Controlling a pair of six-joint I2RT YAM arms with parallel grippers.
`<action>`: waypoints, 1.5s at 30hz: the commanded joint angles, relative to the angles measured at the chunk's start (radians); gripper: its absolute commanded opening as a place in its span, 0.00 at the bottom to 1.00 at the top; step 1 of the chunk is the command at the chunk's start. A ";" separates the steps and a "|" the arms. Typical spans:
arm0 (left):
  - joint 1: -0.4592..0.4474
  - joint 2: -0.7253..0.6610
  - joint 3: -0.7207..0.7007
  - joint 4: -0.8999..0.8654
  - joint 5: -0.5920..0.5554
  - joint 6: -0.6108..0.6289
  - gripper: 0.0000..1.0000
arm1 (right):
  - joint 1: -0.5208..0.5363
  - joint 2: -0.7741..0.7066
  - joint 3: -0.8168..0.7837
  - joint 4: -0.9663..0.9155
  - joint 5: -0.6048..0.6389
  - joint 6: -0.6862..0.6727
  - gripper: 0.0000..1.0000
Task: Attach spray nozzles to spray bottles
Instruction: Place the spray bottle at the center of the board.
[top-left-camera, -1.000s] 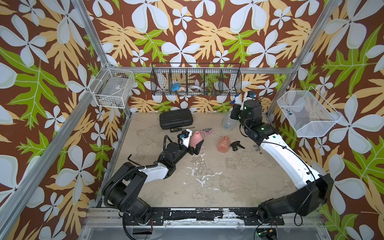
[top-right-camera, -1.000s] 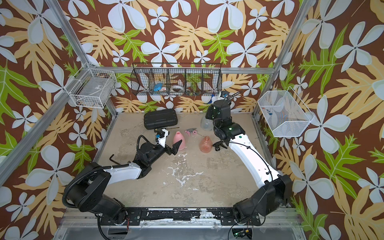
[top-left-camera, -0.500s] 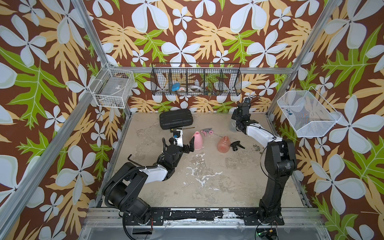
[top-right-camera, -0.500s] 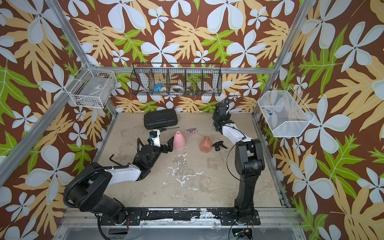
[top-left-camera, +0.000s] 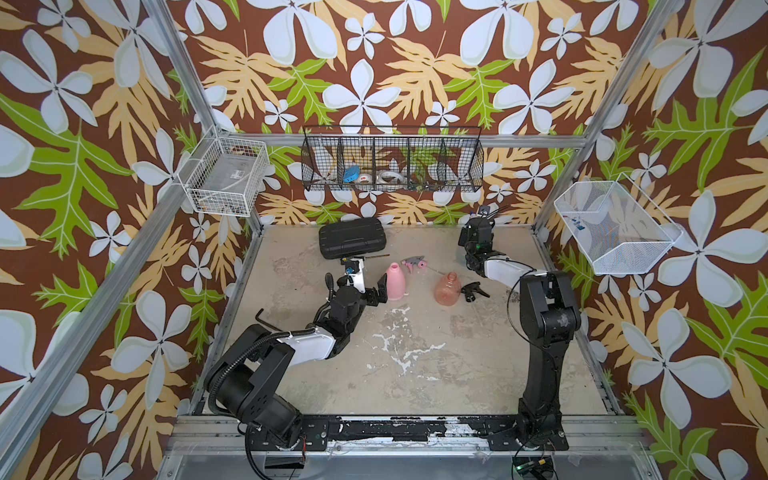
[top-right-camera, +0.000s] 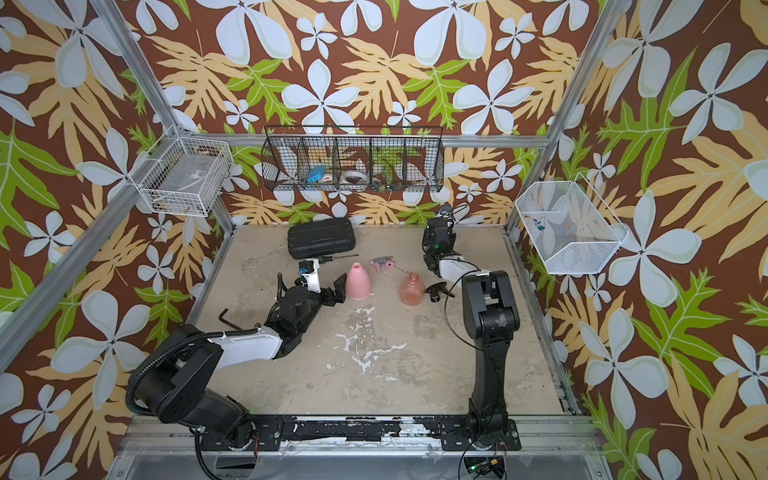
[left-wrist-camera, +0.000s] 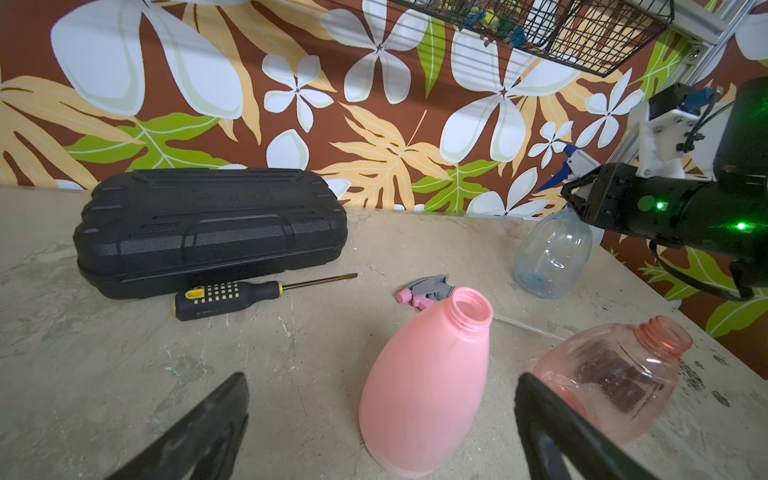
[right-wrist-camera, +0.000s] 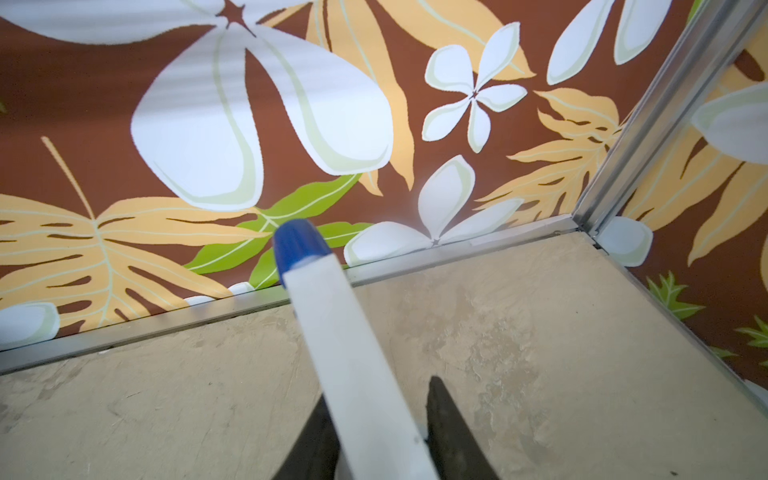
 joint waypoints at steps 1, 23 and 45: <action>0.003 -0.004 0.001 0.019 0.029 -0.010 1.00 | 0.002 -0.008 -0.028 0.050 -0.003 0.005 0.03; 0.003 0.019 0.075 -0.110 0.013 -0.083 1.00 | 0.002 -0.143 -0.109 -0.131 -0.089 0.065 0.79; 0.006 -0.250 0.044 -0.548 -0.128 -0.199 1.00 | 0.021 -0.663 -0.395 -0.490 -0.511 0.290 0.71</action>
